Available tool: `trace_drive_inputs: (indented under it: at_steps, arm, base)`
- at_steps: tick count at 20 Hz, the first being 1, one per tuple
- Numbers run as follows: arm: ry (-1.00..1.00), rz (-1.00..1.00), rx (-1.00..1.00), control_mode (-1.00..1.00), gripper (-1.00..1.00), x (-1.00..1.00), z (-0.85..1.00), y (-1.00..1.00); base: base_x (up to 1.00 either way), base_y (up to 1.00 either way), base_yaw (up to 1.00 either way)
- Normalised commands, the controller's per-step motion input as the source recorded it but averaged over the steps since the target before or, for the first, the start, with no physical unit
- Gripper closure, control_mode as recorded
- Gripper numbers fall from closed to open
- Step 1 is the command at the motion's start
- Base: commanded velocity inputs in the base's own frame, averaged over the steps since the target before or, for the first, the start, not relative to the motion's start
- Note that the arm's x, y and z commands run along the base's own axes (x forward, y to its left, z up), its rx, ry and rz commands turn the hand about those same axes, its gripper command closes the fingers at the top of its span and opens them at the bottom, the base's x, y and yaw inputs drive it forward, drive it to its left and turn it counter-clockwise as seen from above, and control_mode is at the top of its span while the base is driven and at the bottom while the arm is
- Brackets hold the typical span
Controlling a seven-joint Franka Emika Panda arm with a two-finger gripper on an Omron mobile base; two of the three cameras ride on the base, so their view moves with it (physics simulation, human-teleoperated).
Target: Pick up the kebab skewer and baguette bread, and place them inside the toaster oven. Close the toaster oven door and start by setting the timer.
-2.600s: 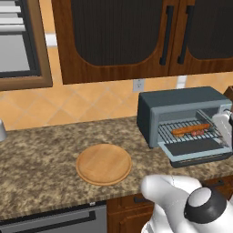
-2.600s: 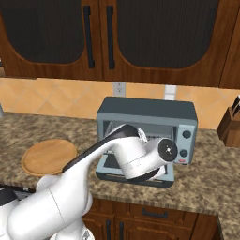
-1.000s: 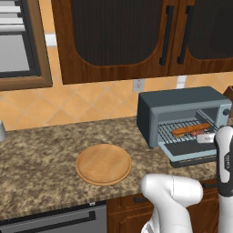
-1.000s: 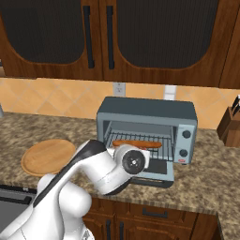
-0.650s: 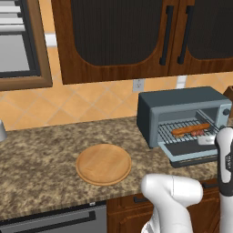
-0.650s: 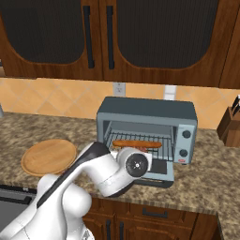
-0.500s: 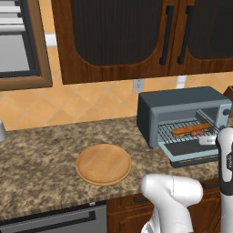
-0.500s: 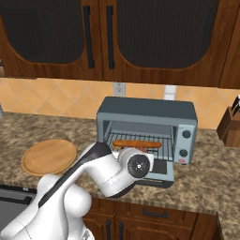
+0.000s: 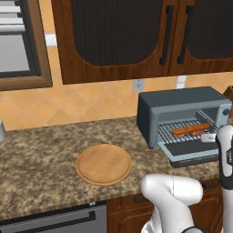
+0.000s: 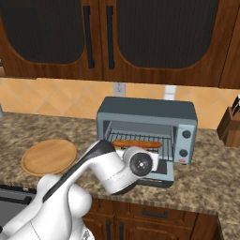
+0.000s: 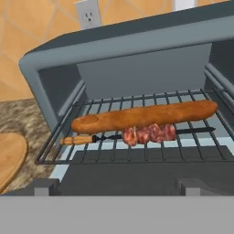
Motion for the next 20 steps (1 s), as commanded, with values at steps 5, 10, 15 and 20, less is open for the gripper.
trace_drive_inputs:
  at_steps: [5, 10, 15, 20]
  arm:
    - [0.01, -0.16, -0.09, -1.00, -1.00, 0.19, -0.08, -0.07]
    - [0.00, 0.01, -0.17, -1.00, -1.00, 0.19, -0.18, 0.00]
    - [0.00, 0.03, -0.07, -1.00, -1.00, 0.05, -0.10, 0.00]
    - [0.00, 0.00, 0.00, -1.00, -1.00, 0.18, 0.00, -0.07]
  base:
    - [0.00, 0.00, 0.00]
    - [0.00, 0.00, 0.00]
    - [0.00, 0.00, 0.00]
    - [0.00, 0.00, 0.00]
